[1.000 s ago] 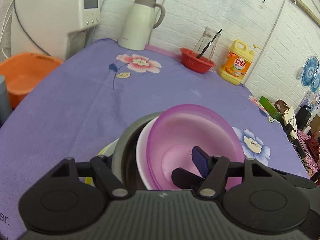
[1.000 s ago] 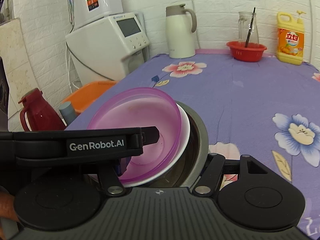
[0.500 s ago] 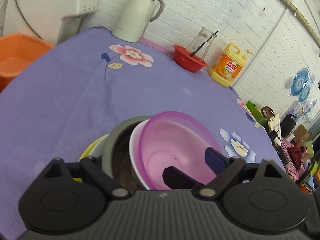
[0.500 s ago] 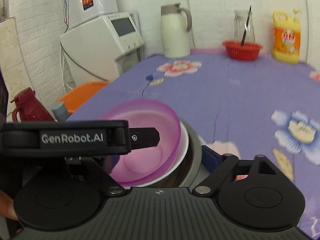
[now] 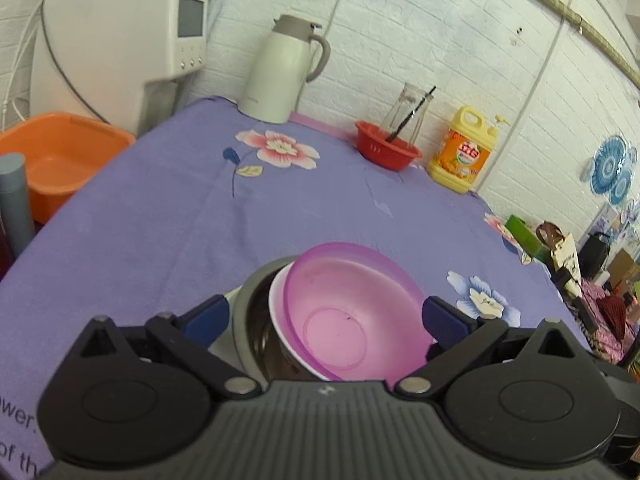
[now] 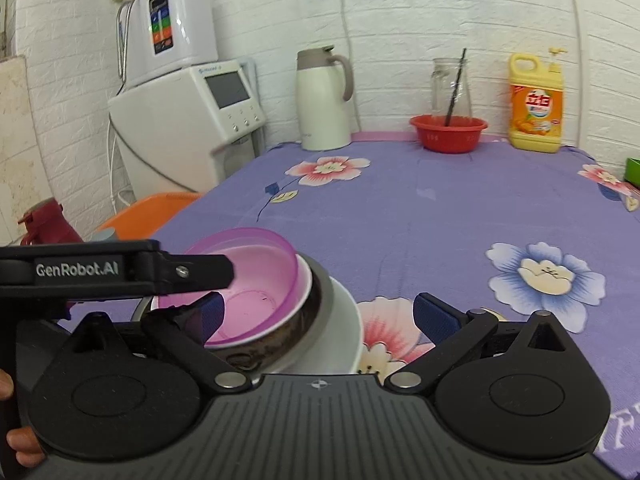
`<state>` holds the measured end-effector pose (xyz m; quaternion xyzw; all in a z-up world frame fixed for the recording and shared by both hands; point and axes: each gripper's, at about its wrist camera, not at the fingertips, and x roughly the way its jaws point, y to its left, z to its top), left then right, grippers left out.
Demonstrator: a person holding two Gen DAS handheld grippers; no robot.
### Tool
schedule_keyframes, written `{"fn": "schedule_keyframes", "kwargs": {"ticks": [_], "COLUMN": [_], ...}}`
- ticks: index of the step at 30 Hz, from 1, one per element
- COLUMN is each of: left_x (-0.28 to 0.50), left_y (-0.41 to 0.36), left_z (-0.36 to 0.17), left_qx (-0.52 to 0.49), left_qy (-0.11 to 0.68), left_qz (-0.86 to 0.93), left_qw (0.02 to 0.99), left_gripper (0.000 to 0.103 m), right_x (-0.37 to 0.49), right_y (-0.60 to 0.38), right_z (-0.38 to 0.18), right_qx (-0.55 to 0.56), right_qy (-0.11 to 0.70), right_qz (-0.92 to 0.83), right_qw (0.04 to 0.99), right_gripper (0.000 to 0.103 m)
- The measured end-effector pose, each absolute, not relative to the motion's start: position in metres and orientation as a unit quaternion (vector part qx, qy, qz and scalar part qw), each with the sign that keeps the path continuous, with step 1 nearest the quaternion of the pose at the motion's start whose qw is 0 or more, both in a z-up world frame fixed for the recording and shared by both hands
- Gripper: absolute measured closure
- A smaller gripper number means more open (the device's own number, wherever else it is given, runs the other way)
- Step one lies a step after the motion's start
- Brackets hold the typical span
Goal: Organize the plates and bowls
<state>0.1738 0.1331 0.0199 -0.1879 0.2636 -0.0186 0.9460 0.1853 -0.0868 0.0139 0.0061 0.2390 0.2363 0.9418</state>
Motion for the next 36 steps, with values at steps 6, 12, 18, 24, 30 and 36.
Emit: {"fn": "schedule_keyframes", "kwargs": {"ticks": [6, 12, 18, 24, 30, 36], "left_x": [0.136, 0.095, 0.062, 0.022, 0.009, 0.007], "left_y": [0.103, 0.077, 0.063, 0.051, 0.043, 0.039], "left_z": [0.024, 0.006, -0.005, -0.006, -0.008, -0.005], "left_qx": [-0.149, -0.14, -0.128, -0.084, -0.059, -0.054], "left_qy": [0.238, 0.239, 0.244, 0.227, 0.225, 0.222], "left_qz": [0.006, 0.011, 0.026, 0.036, 0.034, 0.028], "left_qw": [0.96, 0.961, 0.961, 0.97, 0.972, 0.973], "left_gripper": [0.001, 0.001, 0.001, 0.001, 0.001, 0.001], "right_x": [0.152, 0.109, 0.072, 0.041, 0.018, 0.024], "right_y": [-0.107, -0.132, -0.148, -0.156, -0.156, -0.163], "right_z": [0.019, 0.006, -0.004, -0.002, 0.001, -0.001], "right_qx": [0.019, 0.031, 0.021, 0.024, 0.016, 0.03], "right_qy": [0.219, 0.215, 0.205, 0.18, 0.152, 0.162], "right_qz": [0.224, 0.198, 0.162, 0.149, 0.146, 0.133], "right_qw": [0.949, 0.956, 0.965, 0.972, 0.977, 0.977], "right_gripper": [0.0, 0.0, 0.0, 0.0, 0.0, 0.0]}}
